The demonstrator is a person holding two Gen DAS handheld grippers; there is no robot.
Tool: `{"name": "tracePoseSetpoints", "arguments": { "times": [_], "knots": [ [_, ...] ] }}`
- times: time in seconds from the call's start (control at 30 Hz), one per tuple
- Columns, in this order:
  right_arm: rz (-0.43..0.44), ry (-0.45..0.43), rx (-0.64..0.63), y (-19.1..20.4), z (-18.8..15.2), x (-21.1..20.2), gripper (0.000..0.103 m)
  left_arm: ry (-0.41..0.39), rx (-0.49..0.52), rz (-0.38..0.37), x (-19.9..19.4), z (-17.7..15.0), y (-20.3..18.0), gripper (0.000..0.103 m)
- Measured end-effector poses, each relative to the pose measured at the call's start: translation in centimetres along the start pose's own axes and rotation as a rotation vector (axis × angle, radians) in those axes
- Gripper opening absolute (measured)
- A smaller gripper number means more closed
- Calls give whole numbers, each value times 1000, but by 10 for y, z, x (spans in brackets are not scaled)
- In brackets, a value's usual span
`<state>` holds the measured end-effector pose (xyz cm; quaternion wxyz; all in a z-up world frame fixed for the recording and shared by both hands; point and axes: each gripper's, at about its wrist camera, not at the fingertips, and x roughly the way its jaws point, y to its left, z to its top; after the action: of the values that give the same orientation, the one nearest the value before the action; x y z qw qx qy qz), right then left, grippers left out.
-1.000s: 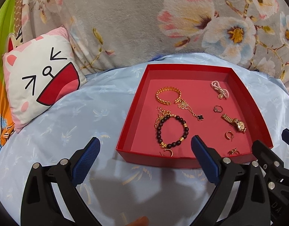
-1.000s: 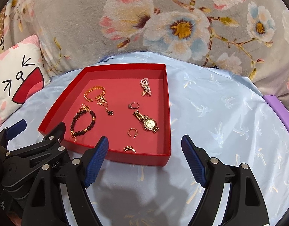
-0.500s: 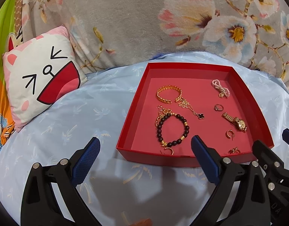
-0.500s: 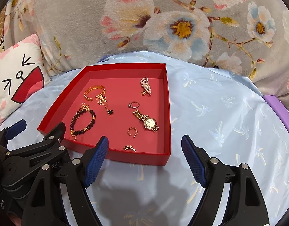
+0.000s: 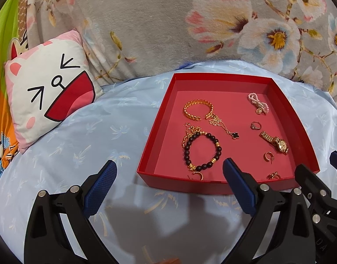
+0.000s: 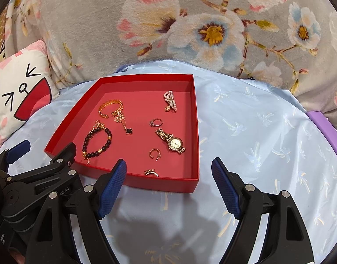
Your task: Organize jewelry
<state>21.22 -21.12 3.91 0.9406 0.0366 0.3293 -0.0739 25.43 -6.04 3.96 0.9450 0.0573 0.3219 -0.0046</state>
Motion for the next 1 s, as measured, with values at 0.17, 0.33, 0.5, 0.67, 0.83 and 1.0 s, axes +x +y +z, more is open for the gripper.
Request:
{"name": "tracePoseSetpoints", "arguments": {
  "times": [0.17,0.33,0.5,0.67,0.83,1.0],
  "knots": [
    [0,-2,-1,0,0,0,78,-3,2,3,-1,0,0,95],
    [1,-2,-1,0,0,-1,78,-7,7,9,-3,0,-1,95],
    [0,-4,-2,0,-1,-1,78,-5,2,9,-3,-1,1,95],
    [-1,-5,-3,0,0,-2,78,5,-3,3,-3,0,0,95],
    [-2,-4,-5,0,-1,-2,78,18,-1,0,-2,-1,-2,95],
    [-2,-4,-6,0,-1,-2,78,18,1,4,-2,-2,-2,95]
  ]
}}
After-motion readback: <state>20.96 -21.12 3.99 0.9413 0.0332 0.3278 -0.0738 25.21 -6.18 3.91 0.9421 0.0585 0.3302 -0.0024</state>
